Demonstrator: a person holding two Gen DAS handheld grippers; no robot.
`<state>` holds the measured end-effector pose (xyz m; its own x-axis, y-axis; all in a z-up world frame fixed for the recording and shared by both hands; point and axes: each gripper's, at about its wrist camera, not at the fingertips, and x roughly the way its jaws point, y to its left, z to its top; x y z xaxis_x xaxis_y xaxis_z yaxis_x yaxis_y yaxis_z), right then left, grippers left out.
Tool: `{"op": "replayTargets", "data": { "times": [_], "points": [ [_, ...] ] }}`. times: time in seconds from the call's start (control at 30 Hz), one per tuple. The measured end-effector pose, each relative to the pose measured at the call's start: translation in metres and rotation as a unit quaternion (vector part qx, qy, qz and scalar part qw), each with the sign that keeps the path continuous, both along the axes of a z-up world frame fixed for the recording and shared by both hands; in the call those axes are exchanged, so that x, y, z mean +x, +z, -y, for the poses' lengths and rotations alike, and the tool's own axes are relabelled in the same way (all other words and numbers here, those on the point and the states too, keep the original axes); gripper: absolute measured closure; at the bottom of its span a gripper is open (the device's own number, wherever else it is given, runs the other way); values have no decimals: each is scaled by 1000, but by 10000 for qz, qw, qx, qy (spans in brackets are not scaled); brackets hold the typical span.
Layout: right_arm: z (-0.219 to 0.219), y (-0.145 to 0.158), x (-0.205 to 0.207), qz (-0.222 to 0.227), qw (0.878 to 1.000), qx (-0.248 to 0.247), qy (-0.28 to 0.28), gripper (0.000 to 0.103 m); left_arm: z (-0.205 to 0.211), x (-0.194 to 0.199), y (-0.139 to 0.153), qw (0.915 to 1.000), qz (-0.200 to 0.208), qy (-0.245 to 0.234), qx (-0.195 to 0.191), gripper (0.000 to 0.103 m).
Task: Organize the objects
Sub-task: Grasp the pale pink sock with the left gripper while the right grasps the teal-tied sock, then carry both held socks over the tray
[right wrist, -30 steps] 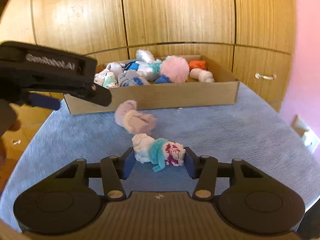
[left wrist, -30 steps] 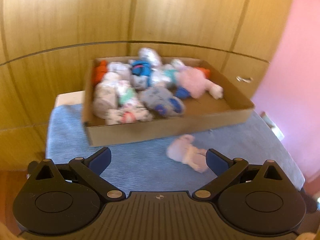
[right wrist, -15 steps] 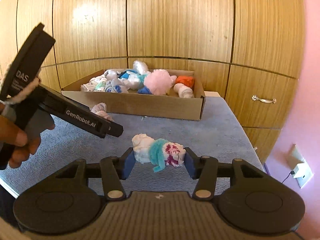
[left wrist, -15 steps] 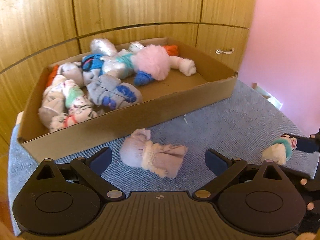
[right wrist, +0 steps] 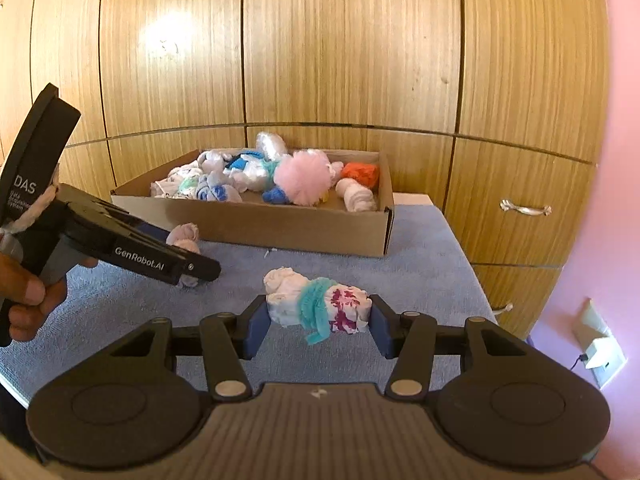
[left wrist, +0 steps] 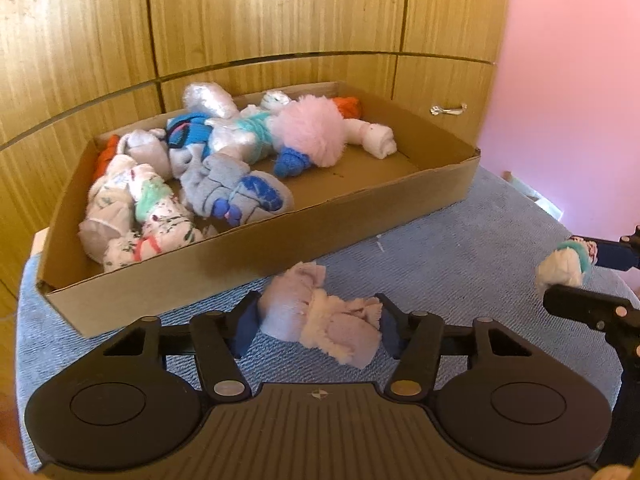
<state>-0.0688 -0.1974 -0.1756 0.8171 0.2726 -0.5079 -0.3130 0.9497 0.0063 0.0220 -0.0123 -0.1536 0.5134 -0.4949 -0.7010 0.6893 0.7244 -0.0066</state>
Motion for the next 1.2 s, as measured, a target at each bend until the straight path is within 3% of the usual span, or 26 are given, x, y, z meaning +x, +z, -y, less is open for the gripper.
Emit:
{"op": "replayTargets", "data": {
  "times": [0.33,0.5,0.67,0.9,1.2],
  "points": [
    [22,69,36,244,9969,-109,736,54,10,1,78,9998,-154,77,64,38],
    [21,111,75,115,9898,-375,1370,54,33,17,122,9996,-271,-23,74,38],
    [10,132,109,113,9806,-764,1801,54,60,41,145,9994,-256,-39,241,38],
    [-4,120,157,-231,9763,-983,1916,54,83,71,135,9982,-515,73,307,38],
    [-24,65,196,-843,9685,-1243,1986,54,96,101,78,9936,-934,220,600,38]
  ]
}}
